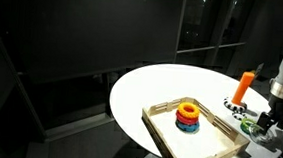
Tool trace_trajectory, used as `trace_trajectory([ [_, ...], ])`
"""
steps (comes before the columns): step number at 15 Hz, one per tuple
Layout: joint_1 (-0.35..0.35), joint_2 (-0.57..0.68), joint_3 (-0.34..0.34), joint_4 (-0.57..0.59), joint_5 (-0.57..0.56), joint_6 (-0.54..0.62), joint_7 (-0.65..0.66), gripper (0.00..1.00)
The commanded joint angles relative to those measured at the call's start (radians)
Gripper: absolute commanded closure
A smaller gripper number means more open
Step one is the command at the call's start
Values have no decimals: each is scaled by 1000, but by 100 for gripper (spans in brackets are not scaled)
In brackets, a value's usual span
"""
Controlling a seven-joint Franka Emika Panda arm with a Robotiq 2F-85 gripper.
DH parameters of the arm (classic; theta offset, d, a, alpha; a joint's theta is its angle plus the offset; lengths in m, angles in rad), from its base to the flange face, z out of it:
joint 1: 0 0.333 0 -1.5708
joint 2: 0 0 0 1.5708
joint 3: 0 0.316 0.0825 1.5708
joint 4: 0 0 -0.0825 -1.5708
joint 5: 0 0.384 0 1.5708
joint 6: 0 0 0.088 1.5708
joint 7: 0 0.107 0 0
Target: Pick up the clear ring and stack it on top of the stack that is in the wooden tray
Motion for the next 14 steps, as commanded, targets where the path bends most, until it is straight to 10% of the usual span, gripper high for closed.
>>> trace_trajectory([
  [1, 31, 25, -23, 22, 12, 13, 6, 15],
  [11, 57, 28, -17, 43, 66, 7, -2, 95],
  [14, 54, -2, -2, 43, 137, -13, -30, 91],
])
